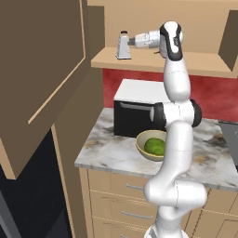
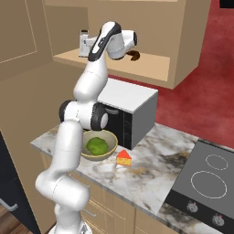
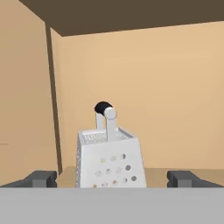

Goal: Pick the cheese from the fridge and the cheese grater from the cabinet and place them next to the salad bowl.

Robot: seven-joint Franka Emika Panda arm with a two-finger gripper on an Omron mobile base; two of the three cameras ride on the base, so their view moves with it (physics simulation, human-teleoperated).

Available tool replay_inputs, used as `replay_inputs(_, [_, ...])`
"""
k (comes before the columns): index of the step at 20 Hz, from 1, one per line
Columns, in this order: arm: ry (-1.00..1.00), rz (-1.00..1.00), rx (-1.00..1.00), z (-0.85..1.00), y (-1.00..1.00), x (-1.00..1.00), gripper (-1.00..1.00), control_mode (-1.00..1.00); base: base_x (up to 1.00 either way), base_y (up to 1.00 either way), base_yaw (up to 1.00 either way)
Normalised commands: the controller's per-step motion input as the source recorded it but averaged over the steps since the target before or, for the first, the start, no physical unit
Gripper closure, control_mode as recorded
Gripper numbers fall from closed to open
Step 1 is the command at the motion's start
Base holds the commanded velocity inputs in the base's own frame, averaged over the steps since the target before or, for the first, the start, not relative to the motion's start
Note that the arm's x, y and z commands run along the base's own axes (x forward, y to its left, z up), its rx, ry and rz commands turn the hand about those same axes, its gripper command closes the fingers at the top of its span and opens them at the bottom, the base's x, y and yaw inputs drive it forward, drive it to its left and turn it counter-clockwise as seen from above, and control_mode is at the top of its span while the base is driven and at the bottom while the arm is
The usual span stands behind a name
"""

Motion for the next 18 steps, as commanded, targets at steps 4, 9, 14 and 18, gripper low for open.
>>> replay_inputs(4, [0.00,0.07,0.00,0.00,0.00,0.11,-1.00,-1.00,0.00,0.00,0.00])
replay_inputs(9, [0.00,0.10,0.00,0.00,0.08,0.08,-1.00,-1.00,0.00,0.00,0.00])
replay_inputs(14, [0.00,0.10,0.00,0.00,0.02,0.05,-1.00,-1.00,0.00,0.00,0.00])
replay_inputs(18, [0.00,0.11,0.00,0.00,0.00,0.07,1.00,-1.00,0.00,0.00,0.00])
